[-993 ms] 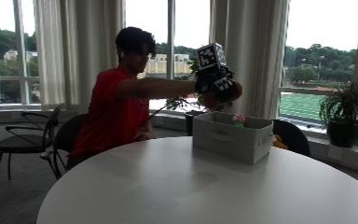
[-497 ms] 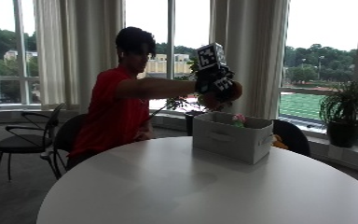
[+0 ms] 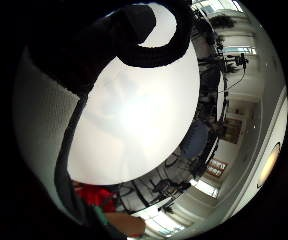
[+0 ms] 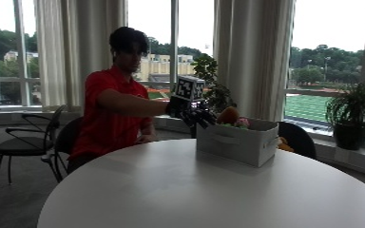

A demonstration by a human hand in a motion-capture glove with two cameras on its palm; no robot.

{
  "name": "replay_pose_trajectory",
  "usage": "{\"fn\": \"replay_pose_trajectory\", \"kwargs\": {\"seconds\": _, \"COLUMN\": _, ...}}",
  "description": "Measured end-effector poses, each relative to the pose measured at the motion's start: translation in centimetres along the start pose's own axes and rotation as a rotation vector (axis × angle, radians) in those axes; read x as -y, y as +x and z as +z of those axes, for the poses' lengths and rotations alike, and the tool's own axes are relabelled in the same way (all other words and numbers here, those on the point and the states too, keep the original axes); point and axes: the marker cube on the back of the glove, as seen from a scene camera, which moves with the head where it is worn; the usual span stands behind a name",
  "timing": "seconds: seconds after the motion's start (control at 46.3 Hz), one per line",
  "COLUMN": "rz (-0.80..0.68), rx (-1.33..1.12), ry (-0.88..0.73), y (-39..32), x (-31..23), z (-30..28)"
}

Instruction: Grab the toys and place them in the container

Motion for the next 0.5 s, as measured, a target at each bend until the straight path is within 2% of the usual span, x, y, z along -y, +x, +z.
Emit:
{"fn": "replay_pose_trajectory", "kwargs": {"seconds": 0.043, "rz": 0.113, "rx": 0.034, "ry": -0.003, "y": 0.7, "x": -0.9, "z": 0.9}}
{"fn": "replay_pose_trajectory", "kwargs": {"seconds": 0.108, "rz": 0.158, "rx": 0.025, "ry": 0.02, "y": 2.4, "x": -1.9, "z": 1.7}}
{"fn": "replay_pose_trajectory", "kwargs": {"seconds": 0.497, "rz": 0.212, "rx": 0.102, "ry": 0.046, "y": 5.9, "x": -9.2, "z": 4.9}}
